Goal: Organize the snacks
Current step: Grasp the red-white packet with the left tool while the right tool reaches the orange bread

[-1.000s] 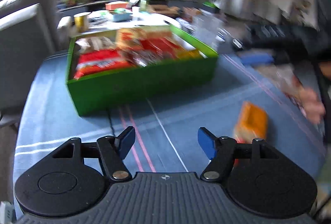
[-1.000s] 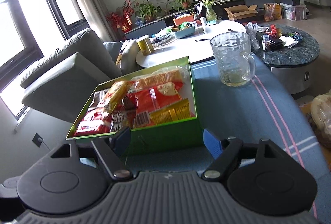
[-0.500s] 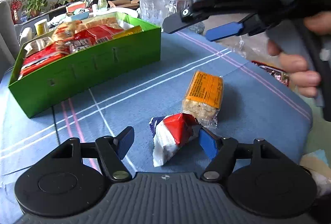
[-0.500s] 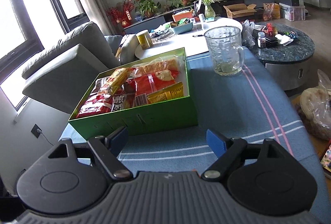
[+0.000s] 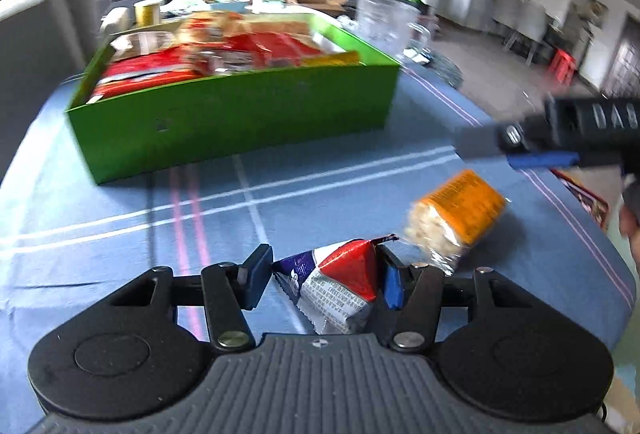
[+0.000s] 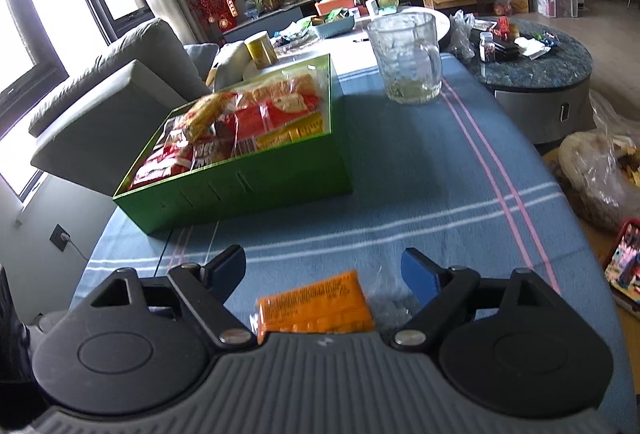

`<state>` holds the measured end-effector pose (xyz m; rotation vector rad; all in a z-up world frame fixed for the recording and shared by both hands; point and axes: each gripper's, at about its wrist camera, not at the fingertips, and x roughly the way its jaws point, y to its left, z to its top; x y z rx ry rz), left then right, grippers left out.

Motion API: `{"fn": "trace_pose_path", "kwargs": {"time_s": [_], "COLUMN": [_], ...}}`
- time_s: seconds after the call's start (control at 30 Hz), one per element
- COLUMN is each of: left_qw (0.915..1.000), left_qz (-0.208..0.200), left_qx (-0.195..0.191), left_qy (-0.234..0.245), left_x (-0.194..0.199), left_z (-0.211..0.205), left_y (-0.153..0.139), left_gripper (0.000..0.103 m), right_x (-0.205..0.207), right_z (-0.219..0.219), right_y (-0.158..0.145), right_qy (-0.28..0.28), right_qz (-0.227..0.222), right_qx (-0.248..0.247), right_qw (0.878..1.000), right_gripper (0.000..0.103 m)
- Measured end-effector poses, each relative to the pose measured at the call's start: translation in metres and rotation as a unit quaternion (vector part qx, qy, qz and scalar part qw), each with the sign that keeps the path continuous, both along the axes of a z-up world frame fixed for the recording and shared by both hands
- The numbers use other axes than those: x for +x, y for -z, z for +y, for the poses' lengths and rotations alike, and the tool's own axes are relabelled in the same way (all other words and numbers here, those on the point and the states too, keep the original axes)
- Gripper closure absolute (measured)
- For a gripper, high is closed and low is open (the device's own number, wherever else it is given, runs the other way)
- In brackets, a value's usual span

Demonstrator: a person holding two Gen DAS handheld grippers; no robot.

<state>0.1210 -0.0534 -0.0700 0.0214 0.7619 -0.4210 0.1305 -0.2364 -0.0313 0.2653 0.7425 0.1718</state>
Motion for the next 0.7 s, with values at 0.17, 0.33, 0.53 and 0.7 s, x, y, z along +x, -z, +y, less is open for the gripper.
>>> {"fn": "trace_pose_path", "kwargs": {"time_s": [0.17, 0.33, 0.53, 0.7], "left_qw": [0.9995, 0.9987, 0.9973, 0.9949], "left_qz": [-0.007, -0.009, -0.015, -0.024], "left_qx": [-0.017, -0.027, -0.041, -0.053], "left_qy": [-0.026, -0.042, -0.059, -0.083], "left_x": [-0.006, -0.011, -0.019, -0.023], "left_z": [0.021, 0.035, 0.051, 0.067], "left_y": [-0.007, -0.011, -0.015, -0.02], "left_gripper": [0.051, 0.051, 0.051, 0.051], "right_x": [-0.007, -0.011, -0.017, -0.025], "right_z": [0.004, 0.008, 0.025, 0.046], "right_y": [0.003, 0.007, 0.012, 0.011], "right_qy": [-0.008, -0.008, -0.028, -0.056], "right_qz": [0.008, 0.021, 0.032, 0.031], "right_qx": [-0.011, -0.015, -0.019, -0.034], "right_qw": [1.0, 1.0, 0.999, 0.997], "right_gripper": [0.023, 0.023, 0.023, 0.023]}}
